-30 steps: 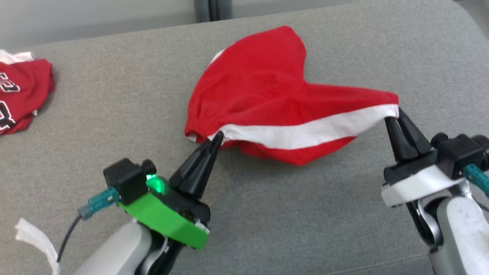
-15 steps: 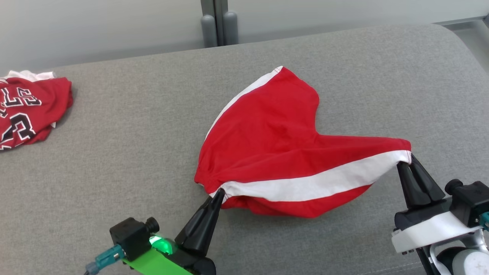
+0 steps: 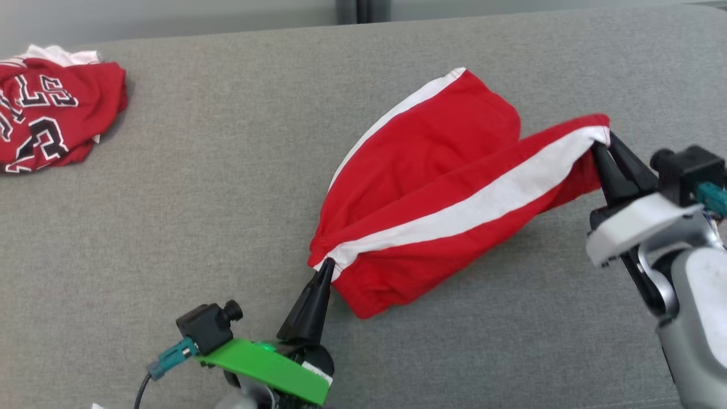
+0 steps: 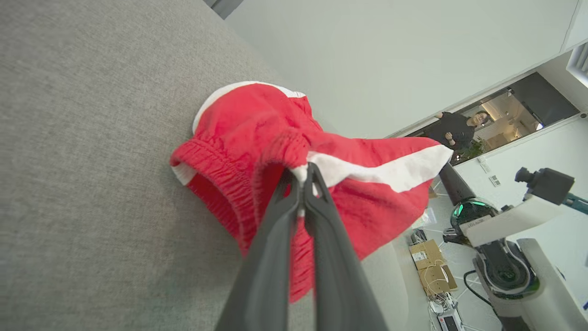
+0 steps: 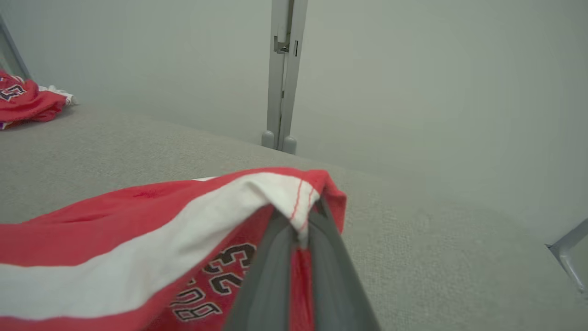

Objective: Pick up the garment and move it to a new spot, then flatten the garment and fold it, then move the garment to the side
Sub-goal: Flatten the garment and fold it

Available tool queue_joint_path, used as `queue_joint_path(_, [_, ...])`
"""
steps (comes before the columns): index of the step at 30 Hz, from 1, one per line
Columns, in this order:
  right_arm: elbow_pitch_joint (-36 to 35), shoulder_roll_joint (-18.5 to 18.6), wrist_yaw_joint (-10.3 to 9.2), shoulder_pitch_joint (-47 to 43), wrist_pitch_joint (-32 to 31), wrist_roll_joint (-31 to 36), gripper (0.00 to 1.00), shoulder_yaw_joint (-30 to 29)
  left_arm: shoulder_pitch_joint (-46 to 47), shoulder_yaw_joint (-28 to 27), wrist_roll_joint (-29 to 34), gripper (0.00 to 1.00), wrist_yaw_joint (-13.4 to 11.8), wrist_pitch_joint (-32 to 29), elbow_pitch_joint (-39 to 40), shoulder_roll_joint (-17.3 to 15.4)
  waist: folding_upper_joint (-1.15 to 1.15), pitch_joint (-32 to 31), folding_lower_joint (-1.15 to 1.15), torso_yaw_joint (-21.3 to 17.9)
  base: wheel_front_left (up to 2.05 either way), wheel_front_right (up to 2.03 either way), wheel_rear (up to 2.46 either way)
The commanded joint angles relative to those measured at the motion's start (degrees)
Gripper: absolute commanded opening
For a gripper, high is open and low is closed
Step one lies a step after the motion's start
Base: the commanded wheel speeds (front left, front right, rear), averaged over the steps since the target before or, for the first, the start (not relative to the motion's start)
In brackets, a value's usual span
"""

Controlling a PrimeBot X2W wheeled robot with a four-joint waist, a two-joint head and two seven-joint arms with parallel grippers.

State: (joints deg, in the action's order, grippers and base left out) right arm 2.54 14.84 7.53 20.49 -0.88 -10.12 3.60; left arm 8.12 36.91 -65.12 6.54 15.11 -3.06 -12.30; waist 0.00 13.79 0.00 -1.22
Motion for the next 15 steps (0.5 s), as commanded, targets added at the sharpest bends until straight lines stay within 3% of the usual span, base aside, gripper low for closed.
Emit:
queue_joint_path(1, [2.4,0.9,-0.08,2.8,-0.9,-0.6,0.00,1.4,1.6,-0.6,-1.3,0.00,0.3,-0.2,-1.1,0.6,0.00,2.8,0.00,2.6,0.00,0.00,0.00])
queue_joint_path(9, [16.5,3.9,-0.08,17.9,-2.4,-2.4,0.00,9.0,7.5,-2.4,-4.4,0.00,0.9,-0.1,-7.5,4.3,0.00,6.3,0.00,6.1,0.00,0.00,0.00])
queue_joint_path(15, [27.6,4.1,-0.08,27.8,-1.8,-3.2,0.00,12.8,12.2,-2.4,-5.4,0.00,1.0,-0.1,-11.1,5.8,0.00,8.8,0.00,7.9,0.00,0.00,0.00])
